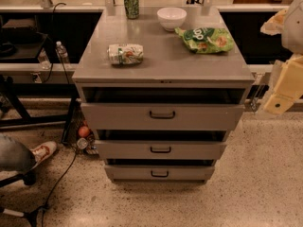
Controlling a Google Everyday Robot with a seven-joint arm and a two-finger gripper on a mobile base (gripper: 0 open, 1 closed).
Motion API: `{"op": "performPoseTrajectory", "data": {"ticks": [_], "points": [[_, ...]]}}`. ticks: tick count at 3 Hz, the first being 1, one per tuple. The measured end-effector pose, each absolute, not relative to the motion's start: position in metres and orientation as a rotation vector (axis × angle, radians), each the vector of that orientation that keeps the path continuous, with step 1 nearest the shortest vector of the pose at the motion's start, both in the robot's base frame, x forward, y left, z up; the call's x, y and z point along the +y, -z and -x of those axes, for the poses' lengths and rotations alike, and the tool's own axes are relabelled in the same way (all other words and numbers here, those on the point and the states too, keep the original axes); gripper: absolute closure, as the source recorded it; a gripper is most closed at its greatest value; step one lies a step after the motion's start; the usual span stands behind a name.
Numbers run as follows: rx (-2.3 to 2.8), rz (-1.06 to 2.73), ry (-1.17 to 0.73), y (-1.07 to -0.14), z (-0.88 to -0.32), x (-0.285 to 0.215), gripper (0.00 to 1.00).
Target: Open bottom drawer
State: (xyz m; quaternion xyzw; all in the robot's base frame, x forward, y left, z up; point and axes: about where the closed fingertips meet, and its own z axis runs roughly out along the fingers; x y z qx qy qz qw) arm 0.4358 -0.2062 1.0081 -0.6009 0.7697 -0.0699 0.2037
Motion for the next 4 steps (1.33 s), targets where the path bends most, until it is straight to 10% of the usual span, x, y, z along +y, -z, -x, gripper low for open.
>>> {"op": "performPoseTrajectory", "data": {"ticks": [4], "points": [[2.209, 1.791, 0.016, -0.865, -0.413, -0.235, 0.0]]}}
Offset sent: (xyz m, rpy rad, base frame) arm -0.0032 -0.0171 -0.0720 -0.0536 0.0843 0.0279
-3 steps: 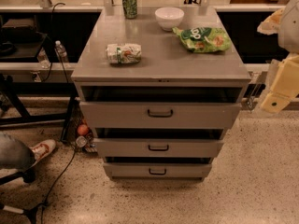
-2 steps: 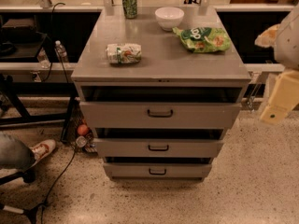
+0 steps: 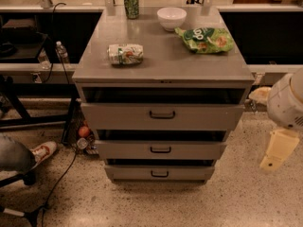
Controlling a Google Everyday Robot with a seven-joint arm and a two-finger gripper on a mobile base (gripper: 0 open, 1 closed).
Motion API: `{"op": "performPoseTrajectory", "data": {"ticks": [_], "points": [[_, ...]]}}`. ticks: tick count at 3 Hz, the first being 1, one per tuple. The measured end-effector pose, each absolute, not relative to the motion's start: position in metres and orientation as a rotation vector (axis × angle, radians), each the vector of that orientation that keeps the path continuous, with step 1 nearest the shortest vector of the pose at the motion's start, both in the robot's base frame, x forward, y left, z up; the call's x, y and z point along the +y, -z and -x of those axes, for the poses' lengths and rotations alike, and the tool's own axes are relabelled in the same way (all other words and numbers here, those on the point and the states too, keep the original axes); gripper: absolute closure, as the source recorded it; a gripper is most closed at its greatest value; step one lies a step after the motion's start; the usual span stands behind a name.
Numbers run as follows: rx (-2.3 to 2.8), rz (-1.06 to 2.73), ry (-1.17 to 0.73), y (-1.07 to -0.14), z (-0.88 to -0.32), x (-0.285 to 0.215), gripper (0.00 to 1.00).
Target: Open bottom drawer
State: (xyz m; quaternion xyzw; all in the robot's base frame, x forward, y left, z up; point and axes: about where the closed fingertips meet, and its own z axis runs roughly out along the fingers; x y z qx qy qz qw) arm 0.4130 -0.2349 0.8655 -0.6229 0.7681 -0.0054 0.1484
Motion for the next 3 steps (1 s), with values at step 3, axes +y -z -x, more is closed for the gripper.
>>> {"op": "performPoseTrajectory", "data": {"ticks": [3], "points": [[2.25, 1.776, -0.172, -0.786, -0.391, -0.244, 0.0]]}}
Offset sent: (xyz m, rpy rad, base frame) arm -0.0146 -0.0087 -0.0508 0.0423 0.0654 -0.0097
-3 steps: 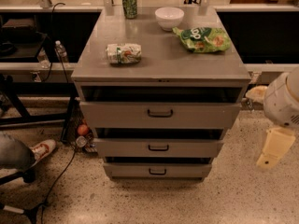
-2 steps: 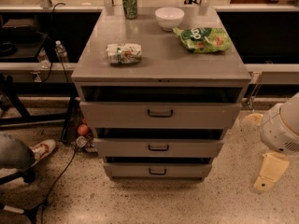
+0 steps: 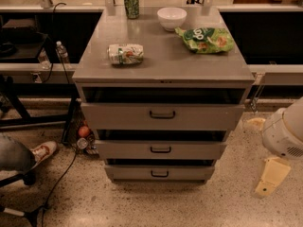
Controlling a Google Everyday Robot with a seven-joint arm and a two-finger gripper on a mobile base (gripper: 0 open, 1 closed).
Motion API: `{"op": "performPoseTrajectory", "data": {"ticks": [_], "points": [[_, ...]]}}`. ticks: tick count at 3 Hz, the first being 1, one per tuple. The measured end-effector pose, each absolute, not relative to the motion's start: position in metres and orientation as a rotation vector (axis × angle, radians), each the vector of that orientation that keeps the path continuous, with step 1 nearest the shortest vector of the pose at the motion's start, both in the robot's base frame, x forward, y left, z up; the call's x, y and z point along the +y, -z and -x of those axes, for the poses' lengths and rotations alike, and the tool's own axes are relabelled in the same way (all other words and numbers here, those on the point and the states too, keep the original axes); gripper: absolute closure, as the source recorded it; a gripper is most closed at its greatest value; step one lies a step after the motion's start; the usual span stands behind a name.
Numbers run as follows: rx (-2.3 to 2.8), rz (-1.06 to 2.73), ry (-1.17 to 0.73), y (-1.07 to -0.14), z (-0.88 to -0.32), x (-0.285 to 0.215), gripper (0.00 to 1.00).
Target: Open bottom drawer
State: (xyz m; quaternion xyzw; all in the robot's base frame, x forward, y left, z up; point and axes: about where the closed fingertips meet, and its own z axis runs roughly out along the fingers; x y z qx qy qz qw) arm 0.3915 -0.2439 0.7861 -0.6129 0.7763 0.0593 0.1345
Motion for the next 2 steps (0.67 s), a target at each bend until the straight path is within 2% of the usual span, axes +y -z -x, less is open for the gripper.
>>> {"op": "performPoseTrajectory", "data": {"ticks": [2], "points": [[2.129, 1.857, -0.39, -0.681, -0.407, -0.227, 0.0]]}}
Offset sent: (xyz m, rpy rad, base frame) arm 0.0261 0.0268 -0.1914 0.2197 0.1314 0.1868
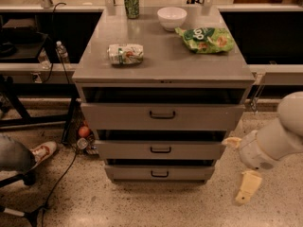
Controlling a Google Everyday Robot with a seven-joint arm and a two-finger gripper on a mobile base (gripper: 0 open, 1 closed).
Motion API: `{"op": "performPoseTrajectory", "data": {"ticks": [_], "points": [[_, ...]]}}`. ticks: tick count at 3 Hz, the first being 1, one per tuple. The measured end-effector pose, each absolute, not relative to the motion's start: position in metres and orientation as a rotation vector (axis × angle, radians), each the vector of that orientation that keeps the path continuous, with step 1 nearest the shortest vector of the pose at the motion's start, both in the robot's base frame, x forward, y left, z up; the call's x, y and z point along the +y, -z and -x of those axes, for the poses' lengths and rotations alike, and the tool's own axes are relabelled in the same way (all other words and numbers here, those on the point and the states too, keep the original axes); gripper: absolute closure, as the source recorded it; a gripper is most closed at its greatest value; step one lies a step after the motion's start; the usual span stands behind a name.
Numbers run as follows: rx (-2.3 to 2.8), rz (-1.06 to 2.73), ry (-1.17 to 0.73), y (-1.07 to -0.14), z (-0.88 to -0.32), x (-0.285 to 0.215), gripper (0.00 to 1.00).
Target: Open bottom drawer
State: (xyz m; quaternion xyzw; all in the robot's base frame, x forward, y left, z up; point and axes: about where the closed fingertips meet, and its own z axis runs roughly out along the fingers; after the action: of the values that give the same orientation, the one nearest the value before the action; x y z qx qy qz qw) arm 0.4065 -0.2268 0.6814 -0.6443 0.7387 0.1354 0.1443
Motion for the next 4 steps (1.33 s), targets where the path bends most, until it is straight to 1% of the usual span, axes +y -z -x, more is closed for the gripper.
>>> {"op": "performPoseTrajectory", "data": {"ticks": [2, 3, 4], "points": [[2.053, 1.811, -0.665, -0.533, -0.416, -0.203, 0.0], [2.052, 1.811, -0.665, -0.532, -0.416, -0.203, 0.0], [1.98, 1.849, -0.695, -0.504, -0.422, -0.199, 0.0]]}}
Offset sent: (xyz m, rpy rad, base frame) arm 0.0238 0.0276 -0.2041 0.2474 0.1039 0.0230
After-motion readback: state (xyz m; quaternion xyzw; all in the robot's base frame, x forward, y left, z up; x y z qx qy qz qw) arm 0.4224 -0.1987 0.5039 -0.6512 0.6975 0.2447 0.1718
